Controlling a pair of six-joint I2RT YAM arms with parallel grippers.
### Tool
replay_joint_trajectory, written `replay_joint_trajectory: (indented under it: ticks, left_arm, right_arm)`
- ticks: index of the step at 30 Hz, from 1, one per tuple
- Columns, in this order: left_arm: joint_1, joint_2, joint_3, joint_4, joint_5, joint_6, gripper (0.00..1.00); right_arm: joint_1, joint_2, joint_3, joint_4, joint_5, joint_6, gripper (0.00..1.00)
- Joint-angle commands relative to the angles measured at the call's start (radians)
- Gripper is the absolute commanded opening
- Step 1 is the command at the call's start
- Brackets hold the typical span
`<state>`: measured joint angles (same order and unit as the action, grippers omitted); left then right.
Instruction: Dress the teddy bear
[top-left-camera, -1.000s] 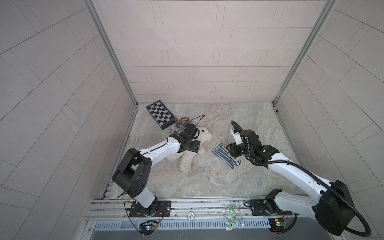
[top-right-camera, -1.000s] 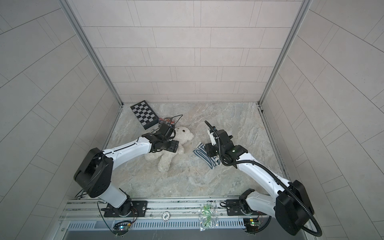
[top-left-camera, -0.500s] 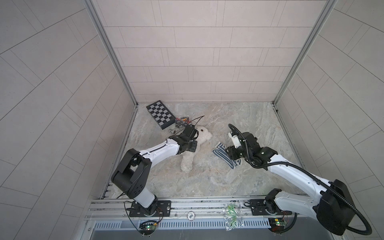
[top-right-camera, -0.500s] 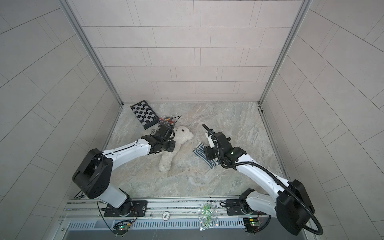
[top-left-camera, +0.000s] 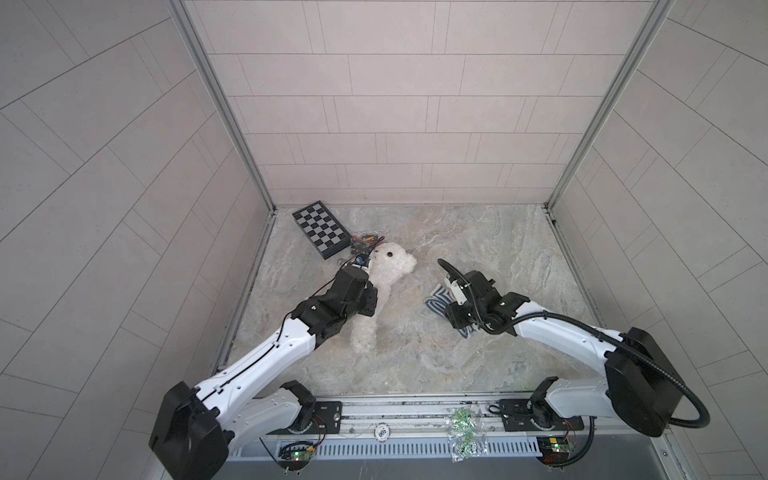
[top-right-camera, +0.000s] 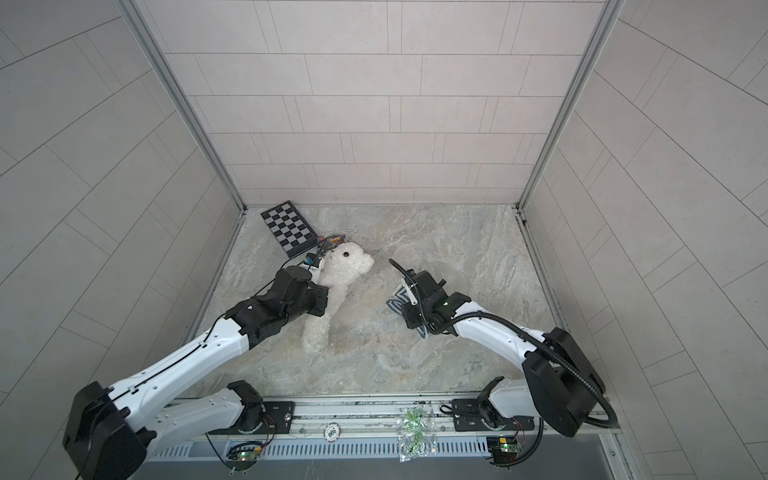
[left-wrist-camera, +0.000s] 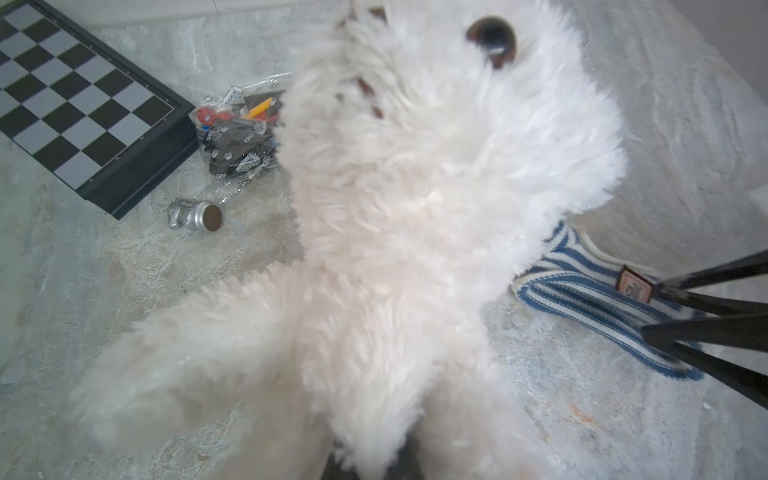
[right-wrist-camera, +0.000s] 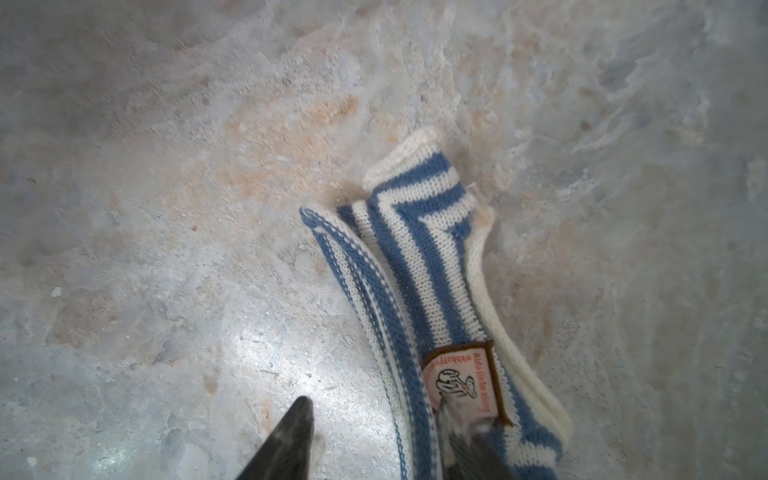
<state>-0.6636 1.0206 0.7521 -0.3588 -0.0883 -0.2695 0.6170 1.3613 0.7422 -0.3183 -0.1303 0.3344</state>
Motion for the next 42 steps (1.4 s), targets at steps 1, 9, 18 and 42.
replay_joint_trajectory:
  ticks: [1, 9, 18, 42]
  left_arm:
    - [-0.045, -0.054, -0.023, -0.031, -0.027, 0.024, 0.0]
    - [-0.048, -0.125, -0.057, -0.064, 0.016, 0.008, 0.0]
    - [-0.048, -0.17, -0.078, -0.09, -0.018, 0.009, 0.0]
    - [-0.053, -0.2, -0.099, -0.077, 0.031, 0.016, 0.0]
  right_arm:
    - [0.004, 0.051, 0.055, -0.053, 0.015, -0.021, 0.5]
    - [0.01, 0.104, 0.054, -0.035, 0.063, -0.02, 0.33]
    - [0.015, 0.101, 0.062, -0.041, 0.102, -0.025, 0.24]
    - [0.027, 0.032, 0.068, -0.062, 0.219, -0.045, 0.0]
